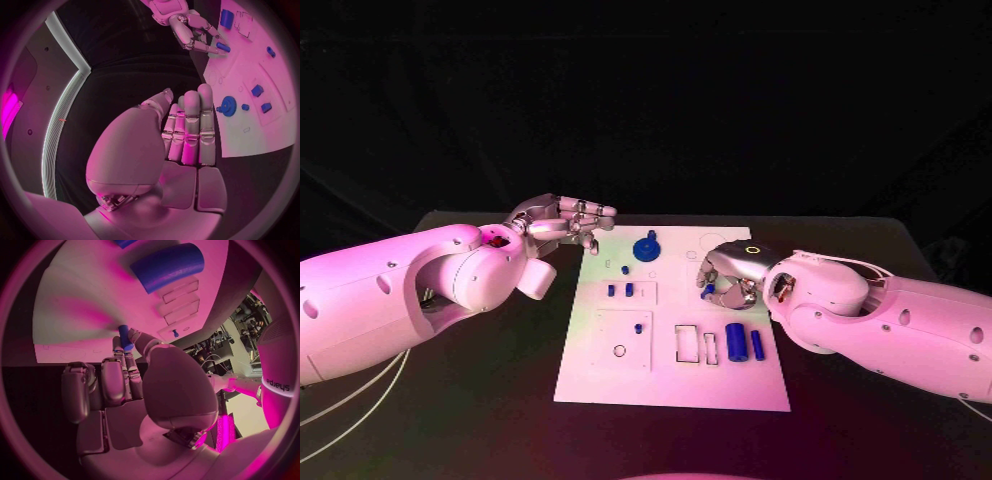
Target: Assemble the parts on the task board
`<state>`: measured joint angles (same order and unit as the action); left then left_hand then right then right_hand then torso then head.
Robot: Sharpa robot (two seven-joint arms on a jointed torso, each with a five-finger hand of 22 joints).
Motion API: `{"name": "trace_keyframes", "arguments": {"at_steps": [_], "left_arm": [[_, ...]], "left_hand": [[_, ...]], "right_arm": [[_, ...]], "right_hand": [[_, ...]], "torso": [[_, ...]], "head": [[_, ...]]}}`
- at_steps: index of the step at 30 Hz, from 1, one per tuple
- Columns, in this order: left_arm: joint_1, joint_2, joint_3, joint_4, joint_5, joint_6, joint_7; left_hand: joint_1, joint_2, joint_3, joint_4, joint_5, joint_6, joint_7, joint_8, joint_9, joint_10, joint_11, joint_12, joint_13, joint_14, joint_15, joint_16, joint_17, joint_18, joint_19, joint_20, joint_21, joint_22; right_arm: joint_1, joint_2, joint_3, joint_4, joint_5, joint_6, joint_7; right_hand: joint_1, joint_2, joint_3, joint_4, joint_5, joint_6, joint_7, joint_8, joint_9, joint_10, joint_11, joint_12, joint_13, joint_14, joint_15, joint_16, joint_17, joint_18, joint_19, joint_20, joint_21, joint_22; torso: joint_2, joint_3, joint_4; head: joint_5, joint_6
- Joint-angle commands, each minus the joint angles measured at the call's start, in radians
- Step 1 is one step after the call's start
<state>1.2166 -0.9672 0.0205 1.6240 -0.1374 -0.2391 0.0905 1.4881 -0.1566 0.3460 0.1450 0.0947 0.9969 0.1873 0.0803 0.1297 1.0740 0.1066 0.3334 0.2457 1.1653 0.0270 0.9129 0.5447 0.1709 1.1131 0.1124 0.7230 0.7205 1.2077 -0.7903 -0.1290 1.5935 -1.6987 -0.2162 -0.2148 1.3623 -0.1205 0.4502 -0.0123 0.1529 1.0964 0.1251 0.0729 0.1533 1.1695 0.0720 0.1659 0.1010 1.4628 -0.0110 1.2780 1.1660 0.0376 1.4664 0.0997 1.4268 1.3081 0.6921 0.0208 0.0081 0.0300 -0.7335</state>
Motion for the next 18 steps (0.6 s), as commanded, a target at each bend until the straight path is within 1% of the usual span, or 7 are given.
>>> {"name": "trace_keyframes", "arguments": {"at_steps": [1, 8, 12, 18], "left_arm": [[0.000, 0.001, 0.001, 0.002, 0.006, 0.014, 0.004], [0.000, 0.000, 0.000, 0.002, 0.007, 0.014, 0.004], [0.000, 0.000, 0.000, 0.002, 0.008, 0.013, 0.004], [0.000, 0.000, 0.000, 0.002, 0.009, 0.013, 0.004]], "left_hand": [[0.003, 0.007, -0.002, -0.001, -0.001, -0.009, 0.001, 0.003, -0.001, -0.005, 0.001, 0.004, 0.001, -0.005, 0.001, -0.006, -0.001, 0.013, -0.005, 0.001, -0.006, -0.001], [0.001, 0.009, -0.003, 0.001, -0.001, -0.010, 0.002, 0.004, -0.001, -0.008, 0.002, 0.006, 0.001, -0.006, 0.001, -0.006, -0.002, 0.013, -0.005, 0.001, -0.008, -0.003], [-0.002, 0.010, -0.003, 0.004, -0.001, -0.011, 0.002, 0.005, -0.001, -0.009, 0.002, 0.008, 0.002, -0.006, 0.002, -0.006, -0.003, 0.013, -0.004, 0.002, -0.010, -0.004], [-0.004, 0.012, -0.004, 0.006, -0.001, -0.011, 0.002, 0.006, -0.001, -0.010, 0.002, 0.009, 0.002, -0.006, 0.002, -0.007, -0.003, 0.013, -0.004, 0.002, -0.011, -0.005]], "right_arm": [[-0.001, 0.000, -0.001, 0.000, -0.007, 0.014, -0.009], [-0.001, 0.000, -0.001, -0.002, -0.007, 0.023, -0.011], [-0.001, 0.001, -0.001, -0.003, -0.004, 0.022, -0.011], [-0.001, 0.001, -0.001, -0.003, 0.000, 0.019, -0.009]], "right_hand": [[-0.006, -0.017, 0.002, 0.005, 0.003, -0.008, 0.000, -0.004, -0.002, -0.008, -0.004, -0.007, -0.001, 0.031, -0.002, -0.008, -0.003, 0.003, 0.015, -0.007, -0.006, 0.160], [-0.022, -0.027, -0.001, 0.013, -0.001, -0.014, -0.001, -0.005, -0.003, -0.027, 0.001, -0.018, -0.005, 0.027, 0.002, -0.020, -0.018, 0.006, 0.008, -0.004, -0.018, 0.153], [-0.044, -0.038, -0.011, 0.027, -0.004, -0.020, -0.001, -0.005, -0.004, -0.045, 0.006, -0.028, -0.009, 0.023, 0.006, -0.033, -0.034, 0.009, 0.000, -0.001, -0.033, 0.144], [-0.055, -0.039, -0.015, 0.036, -0.002, -0.016, 0.001, -0.002, -0.004, -0.047, 0.007, -0.029, -0.009, 0.022, 0.007, -0.034, -0.036, 0.010, -0.001, 0.001, -0.035, 0.143]], "torso": [[0.000, 0.0003, 0.0001], [0.000, 0.0002, 0.0001], [0.000, -0.0003, 0.0003], [0.000, -0.0002, 0.0008]], "head": [[-0.001, 0.000], [-0.002, -0.001], [-0.003, -0.002], [-0.003, -0.003]]}}
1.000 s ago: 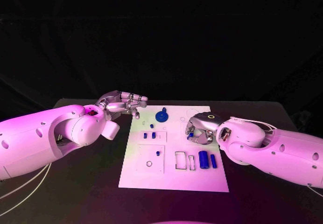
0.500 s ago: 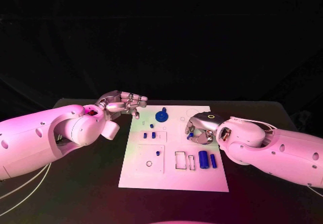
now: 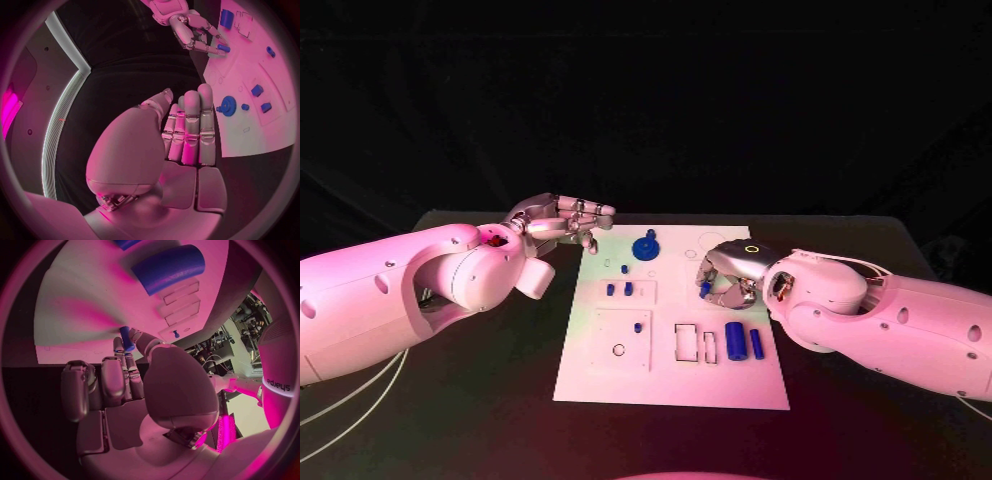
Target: Assemble the parts on the task board
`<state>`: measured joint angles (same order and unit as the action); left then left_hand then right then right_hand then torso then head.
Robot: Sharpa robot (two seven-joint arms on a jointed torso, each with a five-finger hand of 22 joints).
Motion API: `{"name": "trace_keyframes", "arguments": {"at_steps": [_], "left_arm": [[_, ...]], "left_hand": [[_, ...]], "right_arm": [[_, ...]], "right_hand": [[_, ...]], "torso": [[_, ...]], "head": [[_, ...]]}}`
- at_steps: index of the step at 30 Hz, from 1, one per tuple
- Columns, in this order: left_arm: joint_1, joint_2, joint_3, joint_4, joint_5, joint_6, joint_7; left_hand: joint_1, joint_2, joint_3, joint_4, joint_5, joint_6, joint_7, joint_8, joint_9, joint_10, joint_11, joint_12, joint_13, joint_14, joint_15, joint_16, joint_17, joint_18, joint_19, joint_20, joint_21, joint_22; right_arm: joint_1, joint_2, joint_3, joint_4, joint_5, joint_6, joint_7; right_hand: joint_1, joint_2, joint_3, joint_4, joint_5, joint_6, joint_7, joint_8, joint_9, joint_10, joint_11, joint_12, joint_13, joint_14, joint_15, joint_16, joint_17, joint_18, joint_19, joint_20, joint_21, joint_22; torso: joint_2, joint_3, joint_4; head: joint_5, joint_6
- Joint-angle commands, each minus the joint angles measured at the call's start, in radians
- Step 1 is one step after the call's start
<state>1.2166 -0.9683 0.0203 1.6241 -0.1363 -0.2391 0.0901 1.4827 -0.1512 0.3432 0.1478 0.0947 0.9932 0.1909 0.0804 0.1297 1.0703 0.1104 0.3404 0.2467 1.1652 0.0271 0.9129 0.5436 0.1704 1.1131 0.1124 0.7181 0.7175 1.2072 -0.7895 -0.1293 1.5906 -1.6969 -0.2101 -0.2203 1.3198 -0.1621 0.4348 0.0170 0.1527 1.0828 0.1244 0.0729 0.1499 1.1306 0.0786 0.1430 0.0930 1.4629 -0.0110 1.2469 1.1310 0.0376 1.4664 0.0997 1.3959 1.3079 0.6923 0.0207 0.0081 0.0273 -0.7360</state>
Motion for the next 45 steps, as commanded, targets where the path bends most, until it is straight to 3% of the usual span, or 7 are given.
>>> {"name": "trace_keyframes", "arguments": {"at_steps": [1, 11, 17, 23, 34, 45], "left_arm": [[0.000, 0.001, 0.001, 0.002, 0.008, 0.013, 0.004], [0.000, 0.000, 0.001, 0.002, 0.008, 0.013, 0.003], [0.000, 0.000, 0.001, 0.001, 0.008, 0.012, 0.003], [0.000, 0.000, 0.000, 0.001, 0.008, 0.012, 0.002], [0.000, 0.001, 0.000, -0.002, 0.008, 0.012, 0.000], [0.000, 0.003, 0.000, -0.005, 0.008, 0.013, -0.001]], "left_hand": [[0.001, 0.007, -0.001, 0.003, -0.001, -0.008, -0.002, 0.006, -0.001, -0.006, -0.002, 0.002, 0.001, -0.006, 0.002, -0.007, -0.002, 0.014, -0.004, 0.002, -0.006, -0.002], [0.000, 0.007, -0.001, 0.004, -0.001, -0.008, -0.001, 0.006, -0.001, -0.007, -0.001, 0.003, 0.001, -0.006, 0.002, -0.007, -0.002, 0.014, -0.004, 0.002, -0.007, -0.002], [0.000, 0.007, -0.001, 0.004, -0.001, -0.008, -0.001, 0.006, -0.001, -0.007, -0.001, 0.003, 0.001, -0.006, 0.002, -0.007, -0.002, 0.014, -0.004, 0.002, -0.007, -0.002], [0.000, 0.007, -0.001, 0.004, -0.001, -0.008, -0.001, 0.006, -0.001, -0.007, -0.001, 0.003, 0.001, -0.006, 0.002, -0.007, -0.002, 0.014, -0.004, 0.002, -0.007, -0.002], [0.001, 0.009, 0.000, 0.004, -0.001, -0.008, -0.002, 0.007, -0.001, -0.008, -0.002, 0.005, 0.001, -0.006, 0.002, -0.007, -0.002, 0.014, -0.004, 0.003, -0.008, -0.003], [0.001, 0.009, 0.000, 0.004, -0.001, -0.008, -0.002, 0.007, -0.001, -0.008, -0.002, 0.005, 0.001, -0.006, 0.002, -0.007, -0.002, 0.014, -0.004, 0.003, -0.008, -0.003]], "right_arm": [[-0.001, 0.001, 0.000, 0.000, -0.001, 0.013, -0.003], [-0.001, 0.000, 0.000, 0.001, 0.003, 0.001, 0.004], [-0.002, 0.001, 0.000, 0.006, 0.021, -0.042, 0.024], [-0.002, 0.000, 0.000, 0.006, 0.017, -0.065, 0.020], [0.002, -0.026, 0.003, 0.042, 0.048, -0.081, 0.018], [0.039, -0.077, 0.014, 0.159, 0.122, -0.110, 0.030]], "right_hand": [[-0.013, 0.003, 0.000, 0.007, -0.002, -0.003, 0.001, -0.002, 0.000, -0.008, 0.000, -0.006, -0.001, 0.022, 0.007, -0.004, -0.001, 0.010, -0.001, 0.001, -0.004, 0.143], [-0.010, 0.014, 0.005, 0.011, 0.004, 0.013, 0.002, 0.005, 0.003, 0.002, -0.003, 0.000, 0.001, 0.024, 0.005, 0.000, 0.003, 0.008, 0.004, 0.001, 0.002, 0.148], [0.021, 0.055, 0.030, 0.001, 0.011, 0.064, -0.007, 0.031, 0.017, 0.071, -0.021, 0.030, 0.015, 0.036, -0.009, 0.032, 0.041, -0.003, 0.030, -0.009, 0.045, 0.178], [0.069, 0.083, 0.051, -0.034, -0.020, 0.094, -0.012, 0.051, 0.032, 0.114, -0.034, 0.039, 0.027, 0.039, -0.020, 0.042, 0.051, -0.007, 0.039, -0.021, 0.060, 0.189], [0.078, 0.077, 0.054, -0.049, -0.021, 0.096, -0.009, 0.053, 0.039, 0.119, -0.033, 0.034, 0.031, 0.039, -0.020, 0.044, 0.053, -0.008, 0.041, -0.023, 0.064, 0.192], [0.068, 0.071, 0.047, -0.048, -0.018, 0.094, -0.007, 0.052, 0.042, 0.115, -0.030, 0.026, 0.032, 0.039, -0.018, 0.044, 0.053, -0.008, 0.041, -0.022, 0.063, 0.192]], "torso": [[0.000, 0.0000, 0.0005], [0.000, 0.0005, 0.0001], [0.000, 0.0006, 0.0003], [0.000, 0.0002, 0.0000], [-0.002, -0.0004, -0.0005], [-0.002, -0.0008, -0.0005]], "head": [[0.000, -0.001], [-0.001, -0.002], [-0.002, -0.001], [-0.003, -0.002], [-0.002, 0.002], [0.001, 0.006]]}}
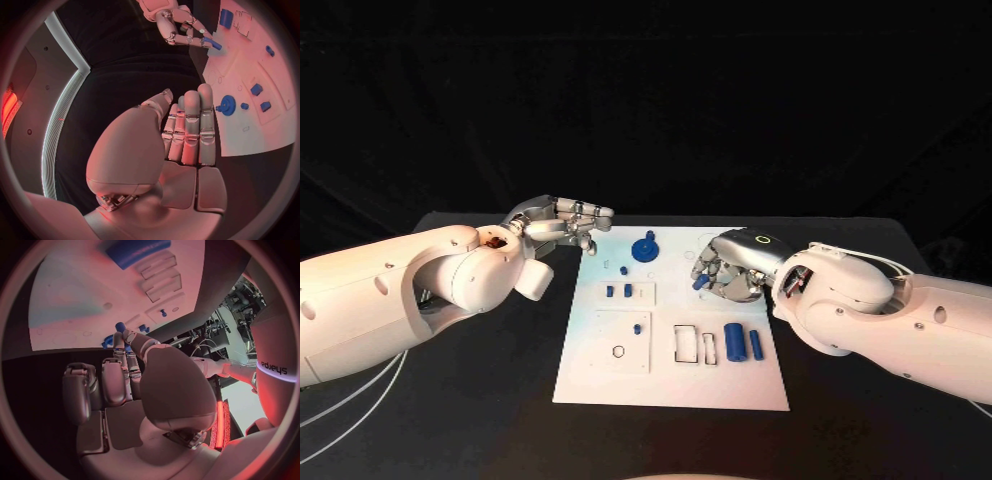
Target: Assemble the parts on the task board
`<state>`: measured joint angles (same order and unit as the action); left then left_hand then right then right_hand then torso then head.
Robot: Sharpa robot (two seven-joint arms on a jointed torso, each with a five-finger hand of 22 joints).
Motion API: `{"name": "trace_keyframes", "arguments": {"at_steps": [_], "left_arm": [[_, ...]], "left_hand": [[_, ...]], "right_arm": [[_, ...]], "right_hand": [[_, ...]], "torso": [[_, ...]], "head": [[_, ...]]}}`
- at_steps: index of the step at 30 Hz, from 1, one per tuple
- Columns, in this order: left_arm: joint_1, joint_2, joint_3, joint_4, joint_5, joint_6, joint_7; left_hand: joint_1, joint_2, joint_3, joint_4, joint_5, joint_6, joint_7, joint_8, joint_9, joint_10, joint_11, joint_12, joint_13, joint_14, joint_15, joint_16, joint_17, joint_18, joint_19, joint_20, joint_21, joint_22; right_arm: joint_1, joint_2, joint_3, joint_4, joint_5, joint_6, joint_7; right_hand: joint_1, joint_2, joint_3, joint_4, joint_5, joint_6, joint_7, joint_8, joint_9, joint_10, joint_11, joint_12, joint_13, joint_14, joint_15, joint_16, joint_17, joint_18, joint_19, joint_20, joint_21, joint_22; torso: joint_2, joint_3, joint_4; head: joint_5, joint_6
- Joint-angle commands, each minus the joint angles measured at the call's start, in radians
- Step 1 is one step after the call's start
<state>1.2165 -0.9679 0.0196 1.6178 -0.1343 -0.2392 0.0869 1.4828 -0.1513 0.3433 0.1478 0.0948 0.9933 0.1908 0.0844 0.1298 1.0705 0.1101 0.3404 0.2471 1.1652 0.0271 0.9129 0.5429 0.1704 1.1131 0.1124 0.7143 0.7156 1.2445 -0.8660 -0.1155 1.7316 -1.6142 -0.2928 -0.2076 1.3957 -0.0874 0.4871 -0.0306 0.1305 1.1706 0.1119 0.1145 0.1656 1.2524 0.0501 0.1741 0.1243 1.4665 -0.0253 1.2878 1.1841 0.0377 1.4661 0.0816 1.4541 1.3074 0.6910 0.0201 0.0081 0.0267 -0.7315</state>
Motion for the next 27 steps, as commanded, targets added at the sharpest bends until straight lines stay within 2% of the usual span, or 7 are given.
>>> {"name": "trace_keyframes", "arguments": {"at_steps": [1, 3, 8, 16, 22, 27], "left_arm": [[0.000, 0.004, 0.000, 0.000, 0.006, 0.014, 0.002], [0.000, 0.005, 0.000, 0.000, 0.006, 0.015, 0.002], [0.000, 0.005, -0.001, 0.000, 0.006, 0.016, 0.001], [0.000, 0.007, -0.001, 0.000, 0.007, 0.017, 0.001], [0.000, 0.008, -0.001, 0.001, 0.008, 0.019, 0.001], [0.000, 0.010, -0.002, 0.000, 0.009, 0.019, 0.001]], "left_hand": [[0.001, 0.009, 0.000, 0.004, -0.001, -0.009, -0.002, 0.003, -0.001, -0.009, -0.002, 0.005, 0.001, -0.006, 0.002, -0.007, -0.002, 0.014, -0.004, 0.003, -0.004, -0.001], [0.001, 0.009, 0.000, 0.004, -0.001, -0.009, -0.002, 0.003, -0.001, -0.009, -0.002, 0.005, 0.001, -0.006, 0.002, -0.007, -0.002, 0.014, -0.004, 0.003, -0.004, -0.001], [0.001, 0.009, 0.000, 0.004, -0.001, -0.009, -0.002, 0.003, -0.001, -0.009, -0.002, 0.005, 0.001, -0.006, 0.002, -0.007, -0.002, 0.014, -0.004, 0.003, -0.004, -0.001], [0.001, 0.009, 0.000, 0.004, -0.001, -0.009, -0.002, 0.003, -0.001, -0.009, -0.002, 0.005, 0.001, -0.006, 0.002, -0.007, -0.002, 0.014, -0.004, 0.003, -0.004, -0.001], [0.001, 0.009, 0.000, 0.004, -0.001, -0.009, -0.002, 0.003, -0.001, -0.009, -0.002, 0.005, 0.001, -0.006, 0.002, -0.007, -0.002, 0.014, -0.004, 0.003, -0.004, -0.001], [0.002, 0.009, 0.000, 0.004, -0.001, -0.010, -0.002, 0.004, -0.001, -0.010, -0.002, 0.007, 0.001, -0.006, 0.002, -0.007, -0.002, 0.014, -0.003, 0.003, -0.006, -0.002]], "right_arm": [[0.004, -0.001, 0.001, 0.032, 0.049, -0.031, 0.021], [0.005, 0.005, 0.002, 0.046, 0.061, -0.031, 0.025], [0.000, 0.031, 0.001, 0.070, 0.075, -0.028, 0.036], [-0.031, 0.094, -0.003, 0.095, 0.080, -0.020, 0.054], [-0.063, 0.155, -0.009, 0.061, 0.063, -0.019, 0.063], [-0.089, 0.202, -0.015, 0.015, 0.038, -0.017, 0.067]], "right_hand": [[-0.009, -0.004, -0.007, 0.000, 0.005, 0.006, 0.005, 0.011, 0.027, -0.007, -0.001, -0.005, 0.001, 0.035, -0.004, 0.003, 0.000, -0.008, 0.040, -0.004, 0.004, 0.192], [-0.011, -0.004, -0.008, 0.000, 0.006, 0.006, 0.005, 0.010, 0.027, -0.008, -0.001, -0.006, 0.001, 0.035, -0.003, 0.003, 0.000, -0.008, 0.040, -0.004, 0.003, 0.192], [-0.015, -0.005, -0.011, 0.002, 0.010, 0.003, 0.006, 0.009, 0.028, -0.010, 0.000, -0.010, 0.001, 0.034, -0.003, 0.001, -0.004, -0.007, 0.037, -0.003, -0.001, 0.189], [-0.017, -0.004, -0.013, 0.003, 0.014, 0.000, 0.007, 0.008, 0.029, -0.012, 0.001, -0.014, 0.002, 0.033, -0.002, -0.001, -0.006, -0.006, 0.035, -0.003, -0.005, 0.187], [-0.018, -0.003, -0.014, 0.003, 0.016, 0.000, 0.007, 0.007, 0.029, -0.012, 0.001, -0.015, 0.002, 0.033, -0.002, -0.001, -0.006, -0.005, 0.034, -0.003, -0.007, 0.186], [-0.019, -0.003, -0.015, 0.003, 0.018, -0.002, 0.007, 0.006, 0.030, -0.013, 0.001, -0.016, 0.002, 0.033, -0.001, -0.001, -0.006, -0.005, 0.034, -0.002, -0.008, 0.185]], "torso": [[0.000, 0.0001, 0.0003], [0.001, 0.0009, 0.0012], [0.001, 0.0004, -0.0005], [0.001, 0.0006, 0.0000], [0.001, -0.0003, 0.0001], [0.002, 0.0011, 0.0017]], "head": [[0.001, 0.002], [0.003, 0.004], [0.007, 0.004], [0.026, -0.002], [0.033, -0.006], [0.038, -0.010]]}}
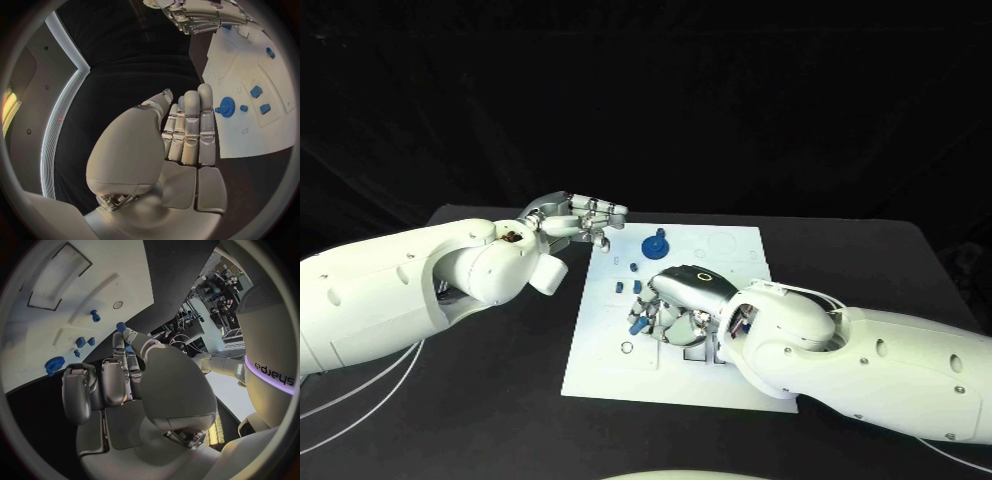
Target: Assemble the parts on the task board
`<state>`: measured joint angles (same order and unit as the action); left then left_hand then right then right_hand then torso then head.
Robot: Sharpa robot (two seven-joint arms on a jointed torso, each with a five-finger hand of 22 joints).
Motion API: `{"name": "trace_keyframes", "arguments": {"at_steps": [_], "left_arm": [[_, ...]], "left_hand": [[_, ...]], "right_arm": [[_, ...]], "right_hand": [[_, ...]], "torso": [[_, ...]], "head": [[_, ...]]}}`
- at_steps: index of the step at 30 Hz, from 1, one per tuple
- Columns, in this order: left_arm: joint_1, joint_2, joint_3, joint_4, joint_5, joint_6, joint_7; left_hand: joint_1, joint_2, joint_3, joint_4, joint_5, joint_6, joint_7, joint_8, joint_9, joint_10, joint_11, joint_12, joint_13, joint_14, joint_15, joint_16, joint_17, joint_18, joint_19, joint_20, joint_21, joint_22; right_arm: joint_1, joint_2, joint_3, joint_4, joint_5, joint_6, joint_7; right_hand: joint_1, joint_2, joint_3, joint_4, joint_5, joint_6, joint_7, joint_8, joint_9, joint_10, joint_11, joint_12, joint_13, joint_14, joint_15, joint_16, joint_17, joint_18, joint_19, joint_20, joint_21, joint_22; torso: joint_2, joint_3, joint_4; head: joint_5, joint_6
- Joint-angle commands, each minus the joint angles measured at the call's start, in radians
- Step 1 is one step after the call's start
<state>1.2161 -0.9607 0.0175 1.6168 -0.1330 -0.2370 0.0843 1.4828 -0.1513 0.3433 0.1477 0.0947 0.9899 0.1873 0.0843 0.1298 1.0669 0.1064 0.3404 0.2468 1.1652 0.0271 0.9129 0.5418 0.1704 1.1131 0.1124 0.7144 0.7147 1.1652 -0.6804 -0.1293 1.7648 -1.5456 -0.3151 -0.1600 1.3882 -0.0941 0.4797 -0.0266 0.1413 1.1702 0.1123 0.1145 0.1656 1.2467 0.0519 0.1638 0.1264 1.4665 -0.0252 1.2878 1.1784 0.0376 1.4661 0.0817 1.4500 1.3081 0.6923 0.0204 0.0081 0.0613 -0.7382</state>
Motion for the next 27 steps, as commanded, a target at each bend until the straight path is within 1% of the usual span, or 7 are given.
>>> {"name": "trace_keyframes", "arguments": {"at_steps": [1, 3, 10, 13, 17, 23, 27], "left_arm": [[0.000, 0.003, 0.000, 0.001, 0.008, 0.017, 0.004], [0.000, 0.003, 0.000, 0.001, 0.008, 0.017, 0.004], [0.000, 0.005, 0.000, 0.000, 0.008, 0.017, 0.004], [0.000, 0.005, 0.000, 0.000, 0.008, 0.017, 0.004], [0.000, 0.006, 0.000, -0.001, 0.008, 0.018, 0.004], [0.000, 0.007, 0.000, -0.002, 0.008, 0.019, 0.004], [0.000, 0.009, -0.001, -0.003, 0.008, 0.021, 0.004]], "left_hand": [[0.002, 0.009, 0.000, 0.004, -0.001, -0.006, 0.002, 0.004, -0.001, -0.007, 0.002, 0.007, 0.001, -0.006, 0.002, -0.007, -0.001, 0.014, -0.003, 0.003, -0.006, -0.001], [0.002, 0.009, 0.000, 0.004, -0.001, -0.006, 0.002, 0.004, -0.001, -0.007, 0.002, 0.007, 0.001, -0.006, 0.002, -0.007, -0.001, 0.014, -0.003, 0.003, -0.006, -0.001], [0.002, 0.009, 0.000, 0.004, -0.001, -0.006, 0.002, 0.004, -0.001, -0.007, 0.002, 0.007, 0.001, -0.006, 0.002, -0.007, -0.001, 0.014, -0.003, 0.003, -0.006, -0.001], [0.002, 0.009, 0.000, 0.004, -0.001, -0.006, 0.002, 0.004, -0.001, -0.007, 0.002, 0.007, 0.001, -0.006, 0.002, -0.007, -0.001, 0.014, -0.003, 0.003, -0.006, -0.001], [0.002, 0.009, 0.000, 0.004, -0.001, -0.006, 0.002, 0.004, -0.001, -0.007, 0.002, 0.007, 0.001, -0.006, 0.002, -0.007, -0.001, 0.014, -0.003, 0.003, -0.006, -0.001], [0.002, 0.009, 0.000, 0.004, -0.001, -0.006, 0.002, 0.004, -0.001, -0.007, 0.002, 0.007, 0.001, -0.006, 0.002, -0.007, -0.001, 0.014, -0.003, 0.003, -0.006, -0.001], [0.002, 0.009, 0.000, 0.004, -0.001, -0.006, 0.002, 0.004, -0.001, -0.007, 0.002, 0.007, 0.001, -0.006, 0.002, -0.007, -0.001, 0.014, -0.003, 0.003, -0.006, -0.001]], "right_arm": [[-0.014, 0.023, -0.003, -0.024, -0.035, 0.006, 0.020], [-0.023, 0.035, -0.004, -0.036, -0.043, 0.011, 0.018], [-0.040, 0.061, -0.006, -0.073, -0.055, 0.024, 0.017], [-0.048, 0.069, -0.007, -0.080, -0.056, 0.025, 0.020], [-0.057, 0.079, -0.008, -0.085, -0.059, 0.026, 0.021], [-0.063, 0.091, -0.008, -0.101, -0.066, 0.035, 0.018], [-0.065, 0.094, -0.009, -0.108, -0.067, 0.041, 0.020]], "right_hand": [[-0.012, 0.003, -0.008, -0.001, 0.008, -0.001, 0.007, 0.006, 0.030, -0.007, 0.000, -0.006, 0.000, 0.033, -0.001, -0.001, -0.001, -0.005, 0.034, -0.002, -0.004, 0.185], [-0.012, 0.003, -0.008, -0.001, 0.008, -0.001, 0.007, 0.006, 0.030, -0.007, 0.000, -0.006, 0.000, 0.033, -0.001, -0.001, -0.001, -0.005, 0.034, -0.002, -0.004, 0.185], [-0.013, 0.003, -0.009, 0.000, 0.009, -0.002, 0.007, 0.006, 0.030, -0.008, 0.000, -0.007, 0.000, 0.033, -0.001, 0.000, 0.001, -0.005, 0.034, -0.002, -0.003, 0.185], [-0.013, 0.003, -0.009, 0.000, 0.009, -0.002, 0.007, 0.006, 0.030, -0.008, 0.000, -0.007, 0.000, 0.033, -0.001, 0.000, 0.001, -0.005, 0.034, -0.002, -0.003, 0.185], [-0.014, 0.003, -0.009, 0.000, 0.010, -0.003, 0.007, 0.006, 0.030, -0.008, 0.000, -0.008, 0.000, 0.033, -0.001, 0.000, 0.001, -0.005, 0.034, -0.002, -0.003, 0.185], [-0.014, 0.004, -0.010, 0.000, 0.010, -0.003, 0.007, 0.006, 0.030, -0.008, 0.000, -0.008, 0.000, 0.033, -0.001, 0.001, 0.002, -0.005, 0.035, -0.002, -0.002, 0.186], [-0.015, 0.003, -0.011, 0.000, 0.011, -0.003, 0.008, 0.005, 0.031, -0.008, 0.000, -0.009, 0.001, 0.033, -0.001, 0.001, 0.002, -0.005, 0.035, -0.002, -0.002, 0.186]], "torso": [[0.001, 0.0006, 0.0013], [0.000, -0.0001, -0.0004], [0.000, 0.0002, 0.0001], [0.000, 0.0005, -0.0008], [0.001, 0.0012, -0.0002], [0.000, 0.0003, 0.0006], [0.000, 0.0000, -0.0011]], "head": [[0.005, -0.005], [0.008, -0.007], [0.011, -0.013], [0.012, -0.015], [0.013, -0.017], [0.012, -0.018], [0.012, -0.018]]}}
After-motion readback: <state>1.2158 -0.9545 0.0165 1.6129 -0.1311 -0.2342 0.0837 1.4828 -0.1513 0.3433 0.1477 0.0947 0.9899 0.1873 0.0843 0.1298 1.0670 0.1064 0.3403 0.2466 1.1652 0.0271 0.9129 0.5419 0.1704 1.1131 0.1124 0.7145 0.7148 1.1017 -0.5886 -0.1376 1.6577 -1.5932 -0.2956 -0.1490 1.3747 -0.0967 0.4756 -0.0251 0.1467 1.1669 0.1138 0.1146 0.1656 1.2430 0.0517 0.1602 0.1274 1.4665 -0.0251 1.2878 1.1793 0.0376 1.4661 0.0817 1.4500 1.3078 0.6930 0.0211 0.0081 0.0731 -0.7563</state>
